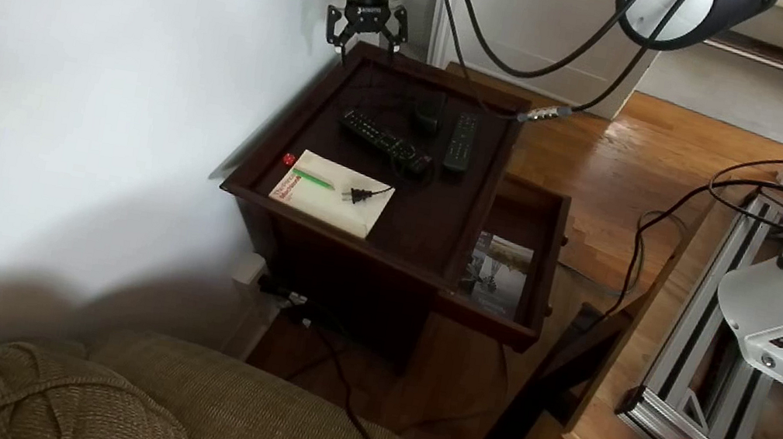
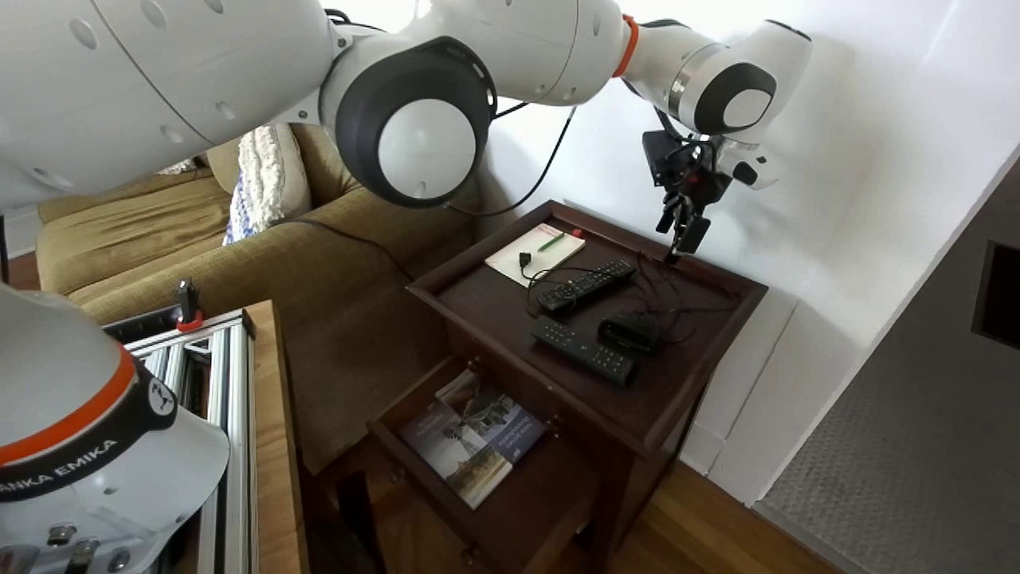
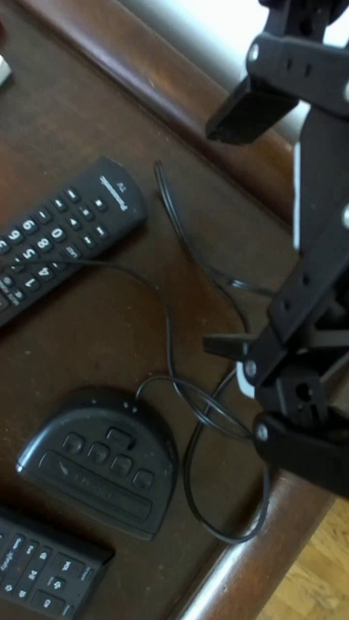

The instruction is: Turn over the black object

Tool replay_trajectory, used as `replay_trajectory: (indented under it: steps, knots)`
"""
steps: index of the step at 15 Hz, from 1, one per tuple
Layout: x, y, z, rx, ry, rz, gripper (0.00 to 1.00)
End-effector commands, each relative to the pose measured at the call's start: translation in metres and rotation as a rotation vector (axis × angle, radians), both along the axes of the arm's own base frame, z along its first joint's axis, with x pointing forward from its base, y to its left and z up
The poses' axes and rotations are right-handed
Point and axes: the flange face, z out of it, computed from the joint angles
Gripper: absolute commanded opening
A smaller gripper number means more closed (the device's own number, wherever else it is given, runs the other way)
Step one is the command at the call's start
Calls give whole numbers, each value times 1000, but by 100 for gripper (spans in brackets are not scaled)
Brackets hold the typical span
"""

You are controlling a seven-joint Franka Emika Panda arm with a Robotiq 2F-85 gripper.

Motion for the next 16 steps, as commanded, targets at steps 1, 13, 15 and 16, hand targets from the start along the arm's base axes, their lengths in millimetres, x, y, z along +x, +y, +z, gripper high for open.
replay_trajectory:
  steps: [1,13,15,16]
  knots:
    - [0,2,30,51,-32,195,100]
    - [-27,38,132,-102,71,788,100]
    - [-32,44,142,-152,76,861,100]
    - [-35,47,146,-174,75,878,100]
